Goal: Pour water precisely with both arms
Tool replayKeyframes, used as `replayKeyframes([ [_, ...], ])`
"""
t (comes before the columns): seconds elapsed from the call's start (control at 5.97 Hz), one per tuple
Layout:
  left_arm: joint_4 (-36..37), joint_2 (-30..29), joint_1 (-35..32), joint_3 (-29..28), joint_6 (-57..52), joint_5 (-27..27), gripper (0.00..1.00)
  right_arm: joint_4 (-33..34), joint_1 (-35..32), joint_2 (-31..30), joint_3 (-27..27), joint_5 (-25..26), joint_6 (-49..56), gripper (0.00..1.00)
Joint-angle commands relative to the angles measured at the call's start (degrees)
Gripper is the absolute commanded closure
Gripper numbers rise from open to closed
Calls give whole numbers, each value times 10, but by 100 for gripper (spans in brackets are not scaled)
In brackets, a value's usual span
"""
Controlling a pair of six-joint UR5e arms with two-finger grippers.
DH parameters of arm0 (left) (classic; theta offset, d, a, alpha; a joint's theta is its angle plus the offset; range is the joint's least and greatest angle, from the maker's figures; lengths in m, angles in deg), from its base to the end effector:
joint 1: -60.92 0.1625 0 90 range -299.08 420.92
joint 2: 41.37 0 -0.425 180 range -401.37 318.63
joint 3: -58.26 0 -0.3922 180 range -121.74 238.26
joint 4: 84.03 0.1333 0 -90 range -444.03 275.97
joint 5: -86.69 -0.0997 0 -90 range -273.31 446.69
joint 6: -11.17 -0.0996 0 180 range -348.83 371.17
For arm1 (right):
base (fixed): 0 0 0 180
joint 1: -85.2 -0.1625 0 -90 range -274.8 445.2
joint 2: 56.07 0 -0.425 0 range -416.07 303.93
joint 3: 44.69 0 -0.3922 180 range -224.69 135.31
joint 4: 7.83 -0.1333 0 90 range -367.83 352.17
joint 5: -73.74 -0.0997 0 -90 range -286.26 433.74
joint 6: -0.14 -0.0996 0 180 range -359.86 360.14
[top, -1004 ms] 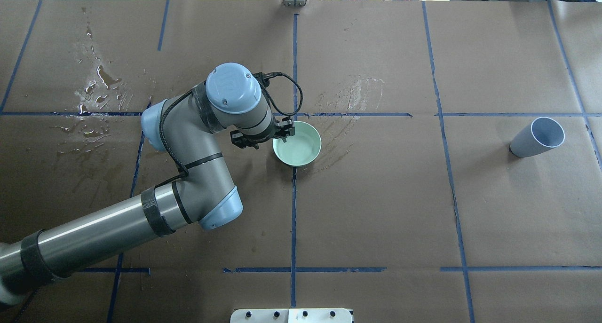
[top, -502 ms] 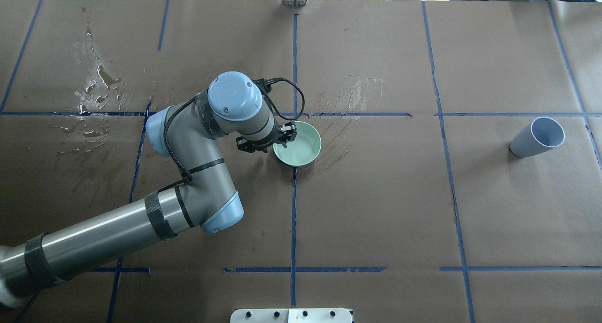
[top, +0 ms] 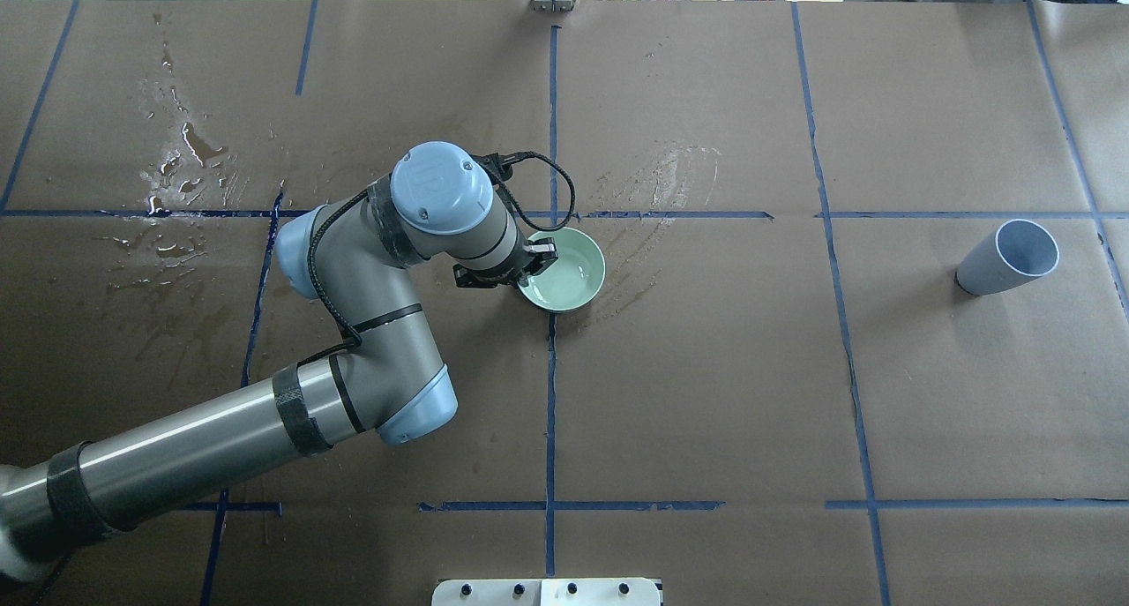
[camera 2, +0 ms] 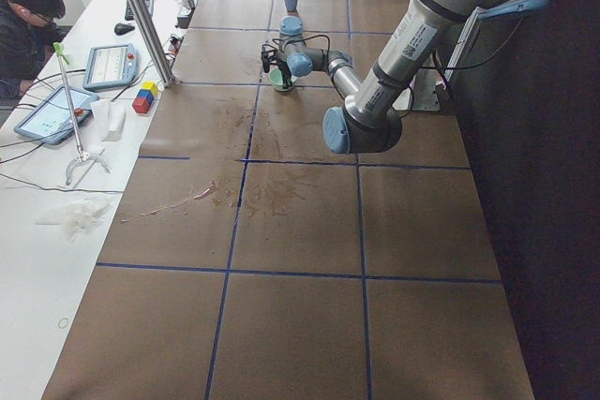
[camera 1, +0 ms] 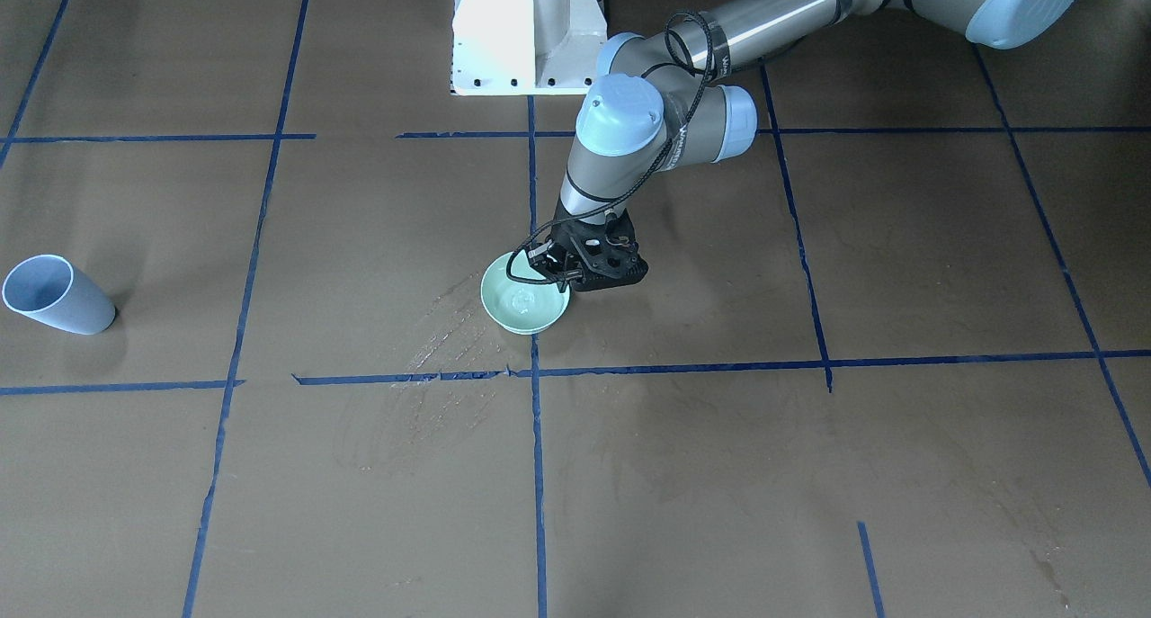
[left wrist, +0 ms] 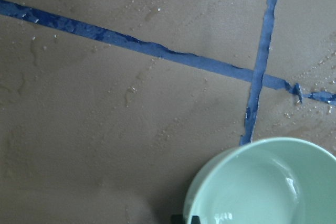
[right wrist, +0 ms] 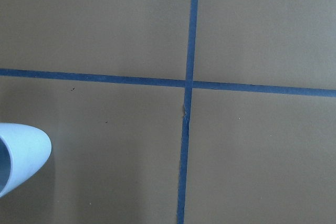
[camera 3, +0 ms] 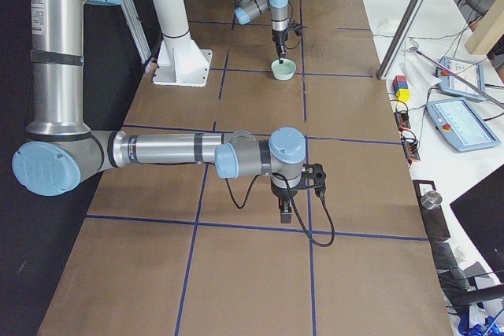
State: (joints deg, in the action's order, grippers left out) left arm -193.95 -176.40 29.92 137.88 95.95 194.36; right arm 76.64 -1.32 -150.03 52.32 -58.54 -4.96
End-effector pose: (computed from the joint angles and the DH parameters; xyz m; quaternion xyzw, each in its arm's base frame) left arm 0.5970 -0.4790 0.2136 0.0111 0.4730 -0.1273 0.8718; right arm 0.0375 -0.4750 0.6236 0.0427 -0.3638 -0.0138 0.9304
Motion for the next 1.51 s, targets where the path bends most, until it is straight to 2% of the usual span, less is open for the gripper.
replayKeyframes([
  [0.0, -16, 2, -1, 2, -1, 0, 98, 0, 0, -1, 1, 0, -1, 0],
  [0.33, -21, 6, -19, 25, 3, 3, 100, 0, 0, -1, 2, 0, -2, 0],
  [0.5, -22, 67, -33, 82, -5, 5, 100, 0, 0, -1, 2, 1, -2, 0],
  [0.84, -21, 164, -108, 166, -84, 109, 100, 0, 0, -2, 2, 1, -2, 0],
  [1.0, -24, 211, -136, 185, -141, 121, 100, 0, 0, -2, 2, 1, -2, 0],
  [1.34, -103, 327, -224, 182, -256, 217, 100, 0, 0, -2, 1, 2, -2, 0],
])
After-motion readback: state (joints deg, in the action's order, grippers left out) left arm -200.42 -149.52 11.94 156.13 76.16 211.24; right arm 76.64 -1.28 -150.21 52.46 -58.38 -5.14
